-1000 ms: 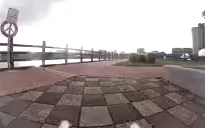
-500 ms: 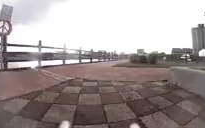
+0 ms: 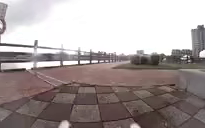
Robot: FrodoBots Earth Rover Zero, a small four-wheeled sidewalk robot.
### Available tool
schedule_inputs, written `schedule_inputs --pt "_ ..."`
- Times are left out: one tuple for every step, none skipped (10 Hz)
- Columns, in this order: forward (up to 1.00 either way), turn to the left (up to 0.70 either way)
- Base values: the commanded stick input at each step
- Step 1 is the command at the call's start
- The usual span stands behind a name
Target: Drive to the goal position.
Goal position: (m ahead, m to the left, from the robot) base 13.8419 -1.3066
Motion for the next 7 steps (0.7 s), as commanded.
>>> schedule_inputs --pt "0.7 0.0" --pt "0.7 0.0" --pt "0.7 0.0" --pt "0.7 0.0" --pt "0.7 0.0" --pt "0.7 0.0" --pt "0.7 0.0"
